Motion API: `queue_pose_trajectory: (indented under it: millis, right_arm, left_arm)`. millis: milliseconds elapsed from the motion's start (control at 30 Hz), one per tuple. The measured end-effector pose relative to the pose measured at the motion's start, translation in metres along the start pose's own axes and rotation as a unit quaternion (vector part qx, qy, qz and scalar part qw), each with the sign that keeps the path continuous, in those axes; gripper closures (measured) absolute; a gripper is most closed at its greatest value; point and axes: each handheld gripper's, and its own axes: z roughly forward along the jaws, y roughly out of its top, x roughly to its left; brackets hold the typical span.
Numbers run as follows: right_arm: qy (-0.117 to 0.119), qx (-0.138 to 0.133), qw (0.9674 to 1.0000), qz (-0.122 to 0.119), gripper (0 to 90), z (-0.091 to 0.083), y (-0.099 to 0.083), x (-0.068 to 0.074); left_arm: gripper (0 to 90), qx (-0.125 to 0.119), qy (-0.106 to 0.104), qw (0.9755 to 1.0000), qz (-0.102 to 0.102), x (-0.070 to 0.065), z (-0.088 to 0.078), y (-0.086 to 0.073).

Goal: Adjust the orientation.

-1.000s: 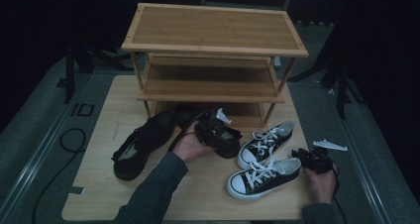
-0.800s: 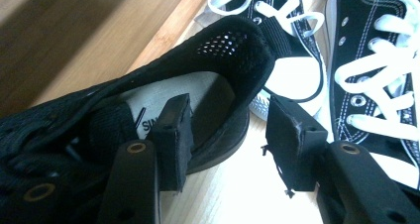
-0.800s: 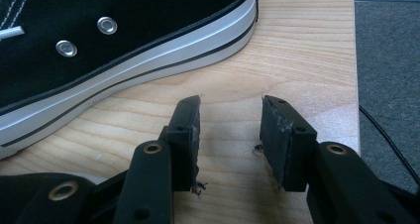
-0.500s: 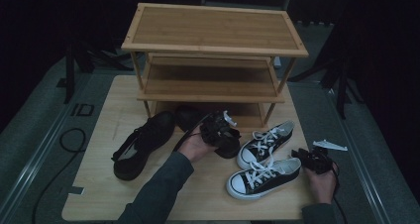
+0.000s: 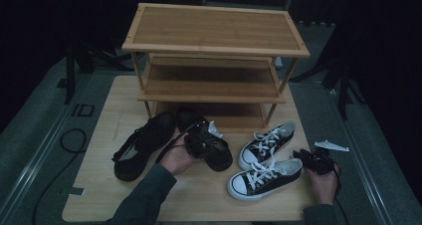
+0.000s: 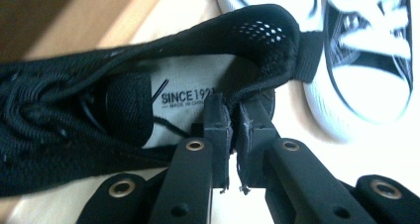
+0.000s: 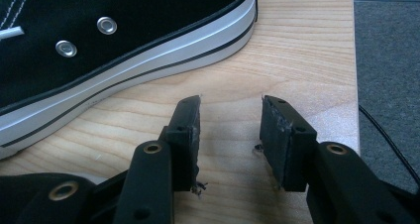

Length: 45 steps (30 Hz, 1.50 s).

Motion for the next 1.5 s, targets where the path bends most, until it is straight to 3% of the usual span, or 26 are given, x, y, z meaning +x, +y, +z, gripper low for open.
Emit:
queue_pose_trajectory:
  millis: [133, 333, 433, 667, 833, 1000, 1133, 1333, 1433, 1500]
  right_arm:
    - [-0.001, 0.0, 1.0, 0.001, 59.4, 0.0, 0.0, 0.0]
    - [-0.001, 0.001, 1.0, 0.001, 59.5, 0.0, 0.0, 0.0]
    - [-0.001, 0.0, 1.0, 0.002, 59.5, 0.0, 0.0, 0.0]
    - [-0.001, 0.0, 1.0, 0.002, 59.4, 0.0, 0.0, 0.0]
    - [-0.001, 0.0, 1.0, 0.002, 59.4, 0.0, 0.0, 0.0]
    - [-0.001, 0.0, 1.0, 0.002, 59.4, 0.0, 0.0, 0.0]
    - [-0.001, 0.0, 1.0, 0.002, 59.4, 0.0, 0.0, 0.0]
    - [0.0, 0.0, 1.0, 0.002, 59.3, 0.0, 0.0, 0.0]
    - [0.0, 0.0, 1.0, 0.003, 59.2, 0.0, 0.0, 0.0]
    - [0.0, 0.0, 1.0, 0.003, 59.2, 0.0, 0.0, 0.0]
  left_arm:
    - [82.5, 0.008, -0.007, 0.9999, -0.01, 0.0, -0.013, -0.019]
    - [76.7, -0.001, -0.016, 0.9994, -0.031, 0.001, -0.028, -0.046]
    - [67.6, 0.002, -0.004, 0.9995, -0.032, -0.001, -0.034, -0.049]
    - [49.1, -0.005, 0.021, 0.9997, -0.011, -0.009, -0.046, -0.045]
    - [41.7, -0.023, 0.036, 0.9982, -0.041, -0.001, -0.052, -0.047]
    - [38.4, -0.039, 0.06, 0.9937, -0.087, 0.01, -0.053, -0.045]
    - [39.0, -0.036, 0.081, 0.9883, -0.124, 0.02, -0.044, -0.042]
    - [52.5, -0.025, 0.089, 0.9846, -0.149, 0.029, -0.028, -0.038]
    - [66.0, -0.028, 0.072, 0.9828, -0.168, 0.034, -0.027, -0.038]
    - [78.3, -0.026, 0.074, 0.9818, -0.173, 0.035, -0.03, -0.039]
